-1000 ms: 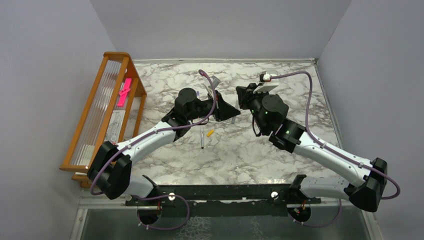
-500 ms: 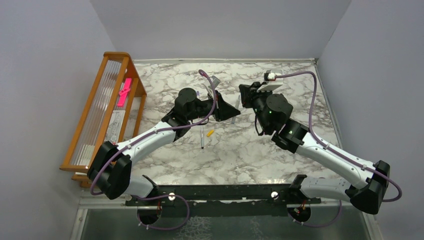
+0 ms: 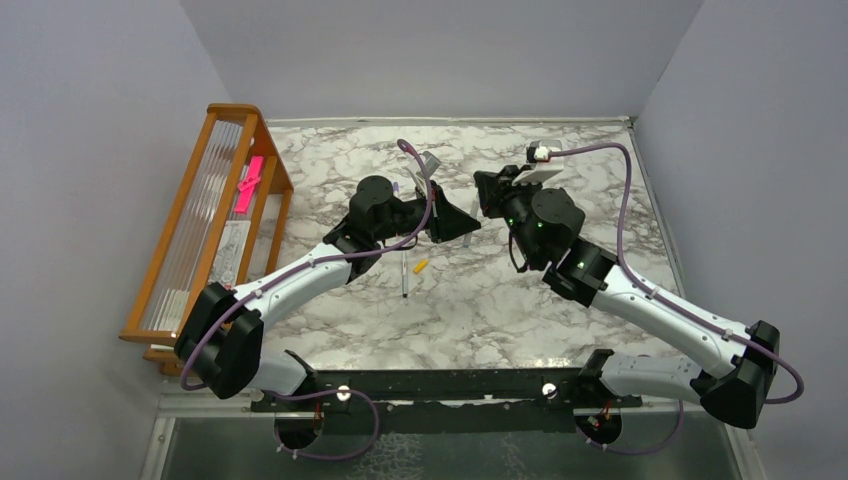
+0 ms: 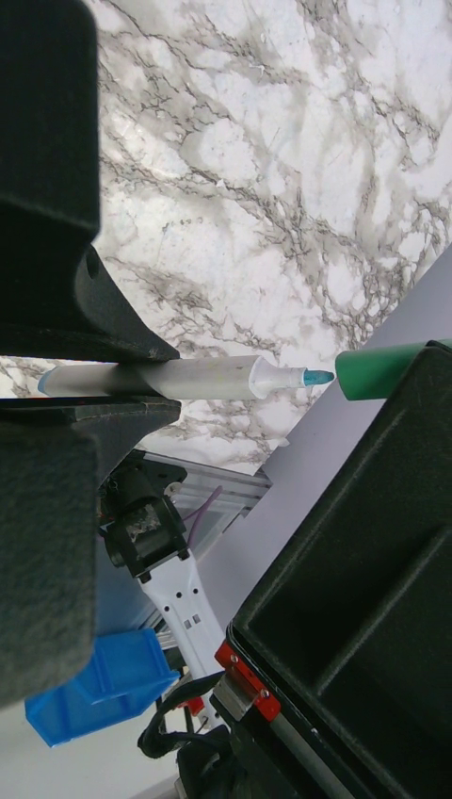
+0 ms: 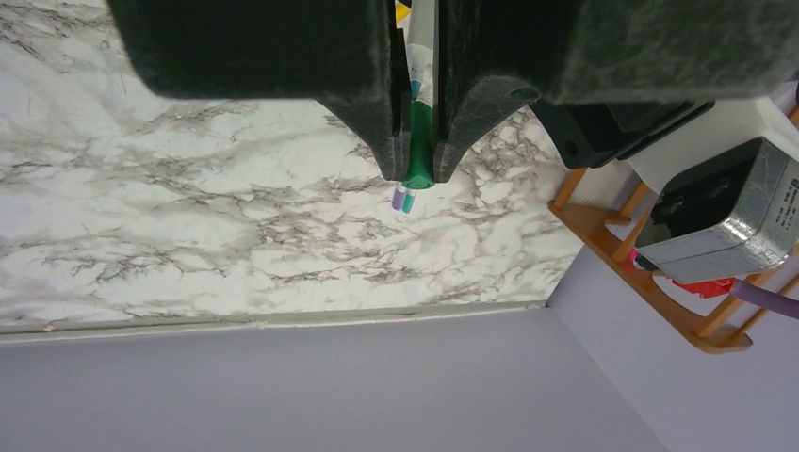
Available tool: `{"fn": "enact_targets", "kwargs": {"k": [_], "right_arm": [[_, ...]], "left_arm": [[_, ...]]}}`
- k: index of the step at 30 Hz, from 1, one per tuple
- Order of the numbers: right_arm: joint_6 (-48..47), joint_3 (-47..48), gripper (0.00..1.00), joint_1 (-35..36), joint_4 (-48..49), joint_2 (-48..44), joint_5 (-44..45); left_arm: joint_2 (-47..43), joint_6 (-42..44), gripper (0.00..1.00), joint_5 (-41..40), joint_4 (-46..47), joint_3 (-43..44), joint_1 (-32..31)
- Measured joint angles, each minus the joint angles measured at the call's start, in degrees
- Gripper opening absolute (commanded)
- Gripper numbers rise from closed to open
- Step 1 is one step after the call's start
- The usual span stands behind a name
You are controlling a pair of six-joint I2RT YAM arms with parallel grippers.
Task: Insert the pens into the pen caps
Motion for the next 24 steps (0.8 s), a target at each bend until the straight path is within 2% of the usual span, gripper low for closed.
{"fn": "enact_targets", "kwargs": {"k": [24], "right_arm": [[1.6, -2.4, 0.01, 0.0, -0.8, -1.1, -0.3]], "left_arm": [[1.3, 0.0, 0.0, -1.3, 0.2, 0.0, 0.0]]}}
